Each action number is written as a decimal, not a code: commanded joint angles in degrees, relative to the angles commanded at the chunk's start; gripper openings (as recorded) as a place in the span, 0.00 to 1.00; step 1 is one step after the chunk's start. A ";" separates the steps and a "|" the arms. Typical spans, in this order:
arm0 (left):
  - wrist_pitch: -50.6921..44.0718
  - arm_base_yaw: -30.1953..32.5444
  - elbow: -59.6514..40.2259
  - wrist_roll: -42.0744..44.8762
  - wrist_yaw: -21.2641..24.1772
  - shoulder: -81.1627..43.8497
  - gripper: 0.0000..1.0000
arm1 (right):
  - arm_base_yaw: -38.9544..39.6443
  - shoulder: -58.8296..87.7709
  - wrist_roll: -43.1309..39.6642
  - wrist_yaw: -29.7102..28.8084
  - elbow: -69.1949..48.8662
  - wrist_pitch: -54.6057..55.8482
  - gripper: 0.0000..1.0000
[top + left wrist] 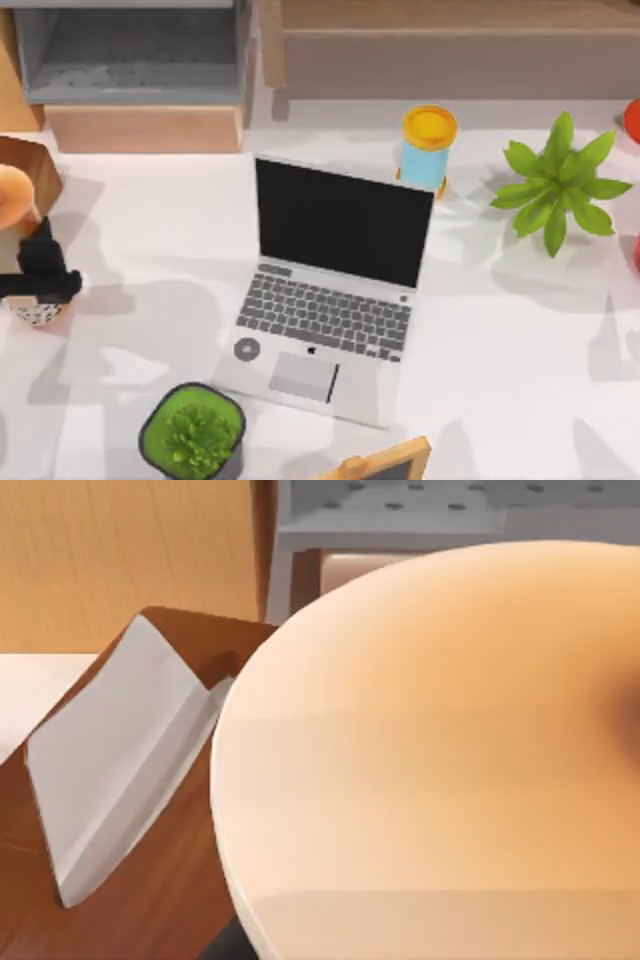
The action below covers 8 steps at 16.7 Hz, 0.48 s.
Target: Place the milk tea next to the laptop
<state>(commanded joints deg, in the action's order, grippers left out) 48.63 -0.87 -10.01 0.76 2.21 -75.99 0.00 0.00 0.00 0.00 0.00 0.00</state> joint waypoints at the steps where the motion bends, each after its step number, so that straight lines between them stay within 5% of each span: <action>1: 0.00 0.00 0.00 0.00 0.00 0.00 0.00 | 0.00 0.00 0.00 0.00 0.00 0.00 1.00; 8: 0.20 6.83 -7.15 -1.02 -4.34 -1.07 0.00 | 0.00 0.00 0.00 0.00 0.00 0.00 1.00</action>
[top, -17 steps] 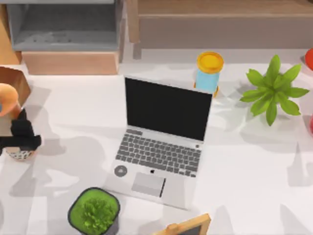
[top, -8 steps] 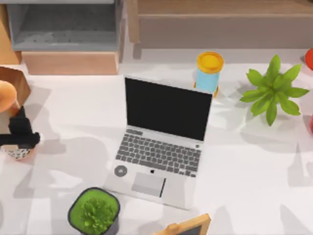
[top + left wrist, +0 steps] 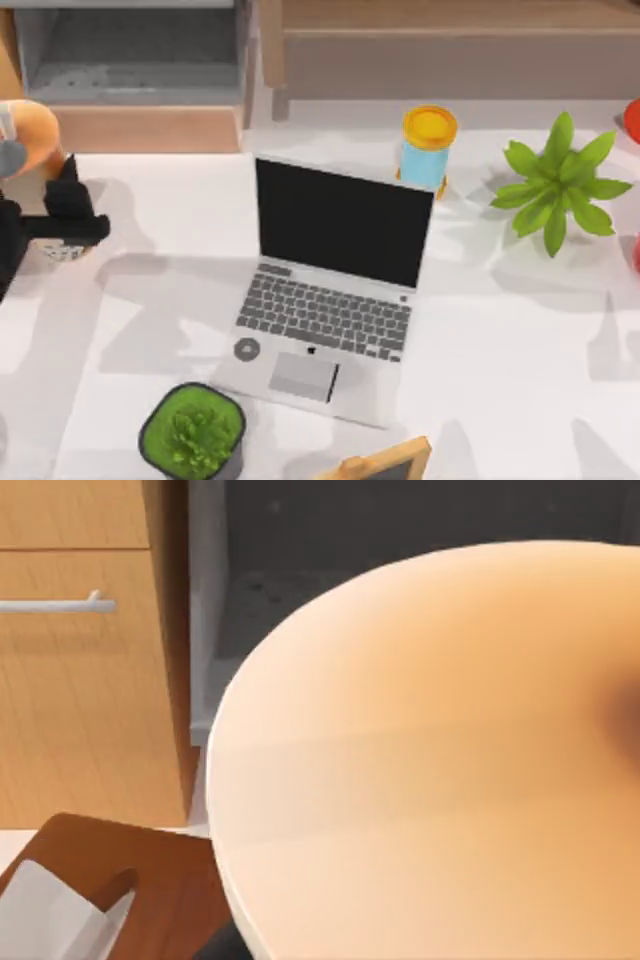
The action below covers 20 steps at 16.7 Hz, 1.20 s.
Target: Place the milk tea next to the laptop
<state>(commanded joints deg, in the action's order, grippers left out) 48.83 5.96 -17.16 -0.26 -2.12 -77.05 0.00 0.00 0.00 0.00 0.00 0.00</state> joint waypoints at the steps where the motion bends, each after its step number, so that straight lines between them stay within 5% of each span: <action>1: -0.70 2.61 -2.77 -0.44 -1.70 -1.26 0.00 | 0.00 0.00 0.00 0.00 0.00 0.00 1.00; 13: -22.10 44.07 -52.68 -15.11 -33.68 -25.32 0.00 | 0.00 0.00 0.00 0.00 0.00 0.00 1.00; 20: -42.14 62.38 -64.83 -31.90 -52.74 -38.25 0.00 | 0.00 0.00 0.00 0.00 0.00 0.00 1.00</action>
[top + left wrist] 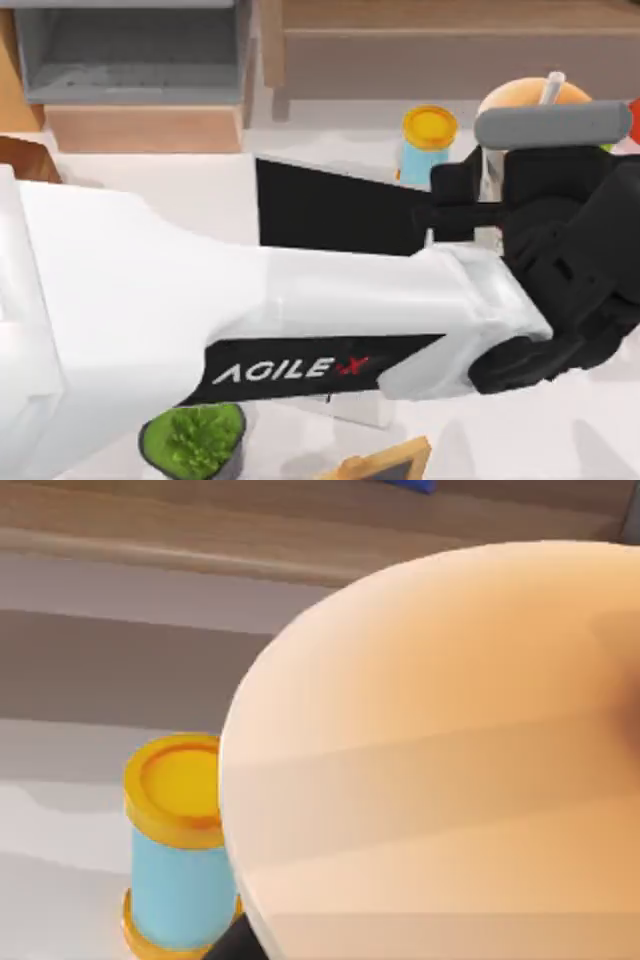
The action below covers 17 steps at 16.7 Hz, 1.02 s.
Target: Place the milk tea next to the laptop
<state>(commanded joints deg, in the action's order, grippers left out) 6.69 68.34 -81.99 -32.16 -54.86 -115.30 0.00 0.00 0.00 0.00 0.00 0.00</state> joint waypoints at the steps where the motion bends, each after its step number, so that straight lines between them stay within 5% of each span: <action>1: -2.70 1.61 -0.41 -2.12 -2.33 -1.67 0.00 | 0.00 0.00 0.00 0.00 0.00 0.00 1.00; 6: -11.12 5.44 -1.68 -8.59 -10.10 -6.77 0.00 | 0.00 0.00 0.00 0.00 0.00 0.00 1.00; 17: -10.70 5.67 -2.09 -8.90 -10.76 -6.99 0.00 | 0.00 0.00 0.00 0.00 0.00 0.00 1.00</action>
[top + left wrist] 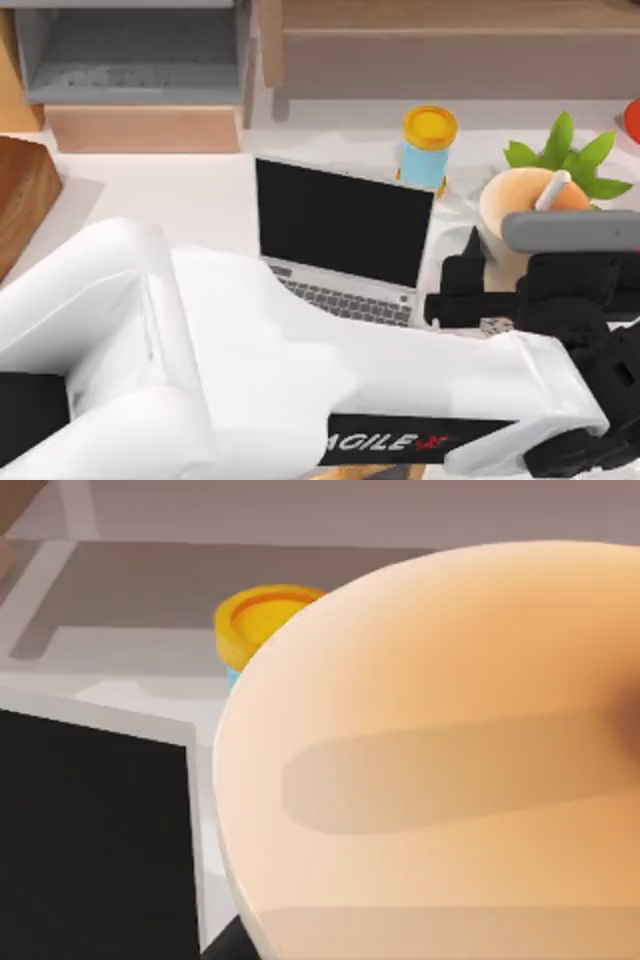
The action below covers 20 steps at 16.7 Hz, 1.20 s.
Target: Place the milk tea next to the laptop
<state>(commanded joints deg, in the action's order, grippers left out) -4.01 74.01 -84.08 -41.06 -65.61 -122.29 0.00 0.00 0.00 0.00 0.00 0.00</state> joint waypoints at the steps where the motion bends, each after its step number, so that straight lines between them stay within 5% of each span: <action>1: 0.27 0.11 -0.12 -0.03 -0.09 -0.07 0.00 | 0.00 0.00 0.00 0.00 0.00 0.00 1.00; 20: 4.93 -0.15 2.93 0.07 0.31 -3.04 0.00 | 0.00 0.00 0.00 0.00 0.00 0.00 1.00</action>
<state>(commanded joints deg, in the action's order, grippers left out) 0.92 73.86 -81.15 -40.98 -65.30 -125.34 0.00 0.00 0.00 0.00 0.00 0.00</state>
